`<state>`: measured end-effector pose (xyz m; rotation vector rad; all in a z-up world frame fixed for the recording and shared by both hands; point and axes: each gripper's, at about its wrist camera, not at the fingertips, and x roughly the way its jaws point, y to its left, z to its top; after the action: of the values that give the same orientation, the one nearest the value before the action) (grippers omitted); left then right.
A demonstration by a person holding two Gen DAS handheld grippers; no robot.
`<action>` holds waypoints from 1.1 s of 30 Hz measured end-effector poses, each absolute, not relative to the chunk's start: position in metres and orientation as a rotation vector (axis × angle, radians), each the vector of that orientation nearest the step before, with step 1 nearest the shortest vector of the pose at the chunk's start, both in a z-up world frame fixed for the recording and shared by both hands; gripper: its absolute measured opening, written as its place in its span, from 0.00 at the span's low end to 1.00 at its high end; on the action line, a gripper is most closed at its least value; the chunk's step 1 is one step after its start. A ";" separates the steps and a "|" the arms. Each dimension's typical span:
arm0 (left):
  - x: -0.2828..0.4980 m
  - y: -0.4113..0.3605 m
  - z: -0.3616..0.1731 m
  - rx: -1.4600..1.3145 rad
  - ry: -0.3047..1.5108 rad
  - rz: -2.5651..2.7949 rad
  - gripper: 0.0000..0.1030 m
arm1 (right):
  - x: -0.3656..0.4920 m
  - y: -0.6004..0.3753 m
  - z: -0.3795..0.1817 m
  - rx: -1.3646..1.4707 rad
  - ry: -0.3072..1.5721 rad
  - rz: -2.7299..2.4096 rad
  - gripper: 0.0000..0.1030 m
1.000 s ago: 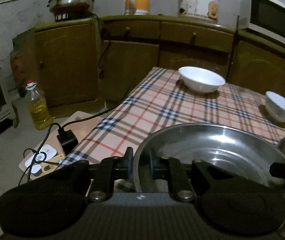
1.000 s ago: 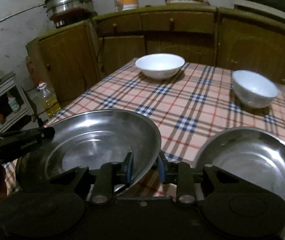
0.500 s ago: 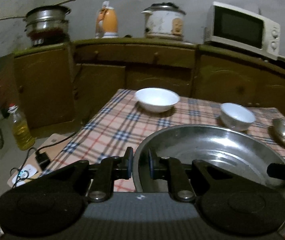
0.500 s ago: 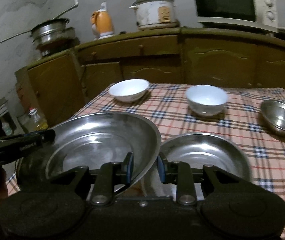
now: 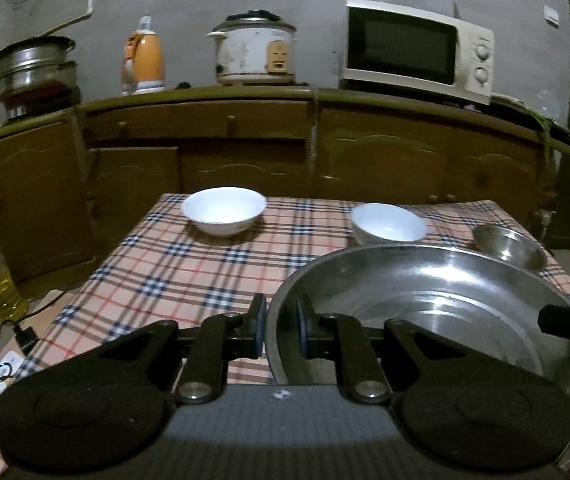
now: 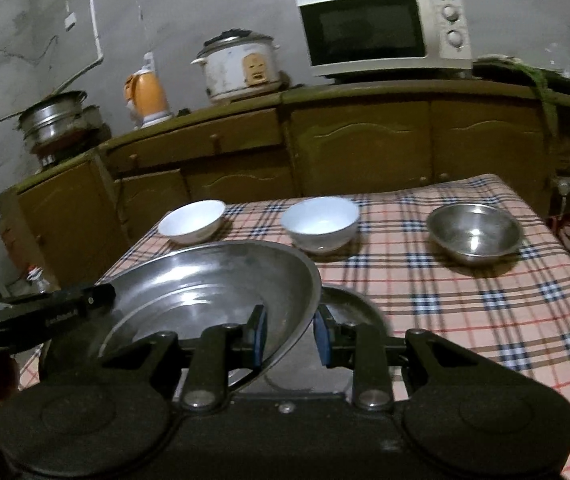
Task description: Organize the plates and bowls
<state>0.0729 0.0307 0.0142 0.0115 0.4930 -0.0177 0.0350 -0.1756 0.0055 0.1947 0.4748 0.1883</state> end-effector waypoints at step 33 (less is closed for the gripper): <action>0.101 -0.030 0.001 0.081 0.530 -0.091 0.15 | 0.043 -0.232 -0.022 0.255 0.488 0.080 0.32</action>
<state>0.1010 -0.0297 0.0012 0.0807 0.5299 -0.0913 0.0434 -0.2317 -0.0216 0.2551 0.4877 0.0798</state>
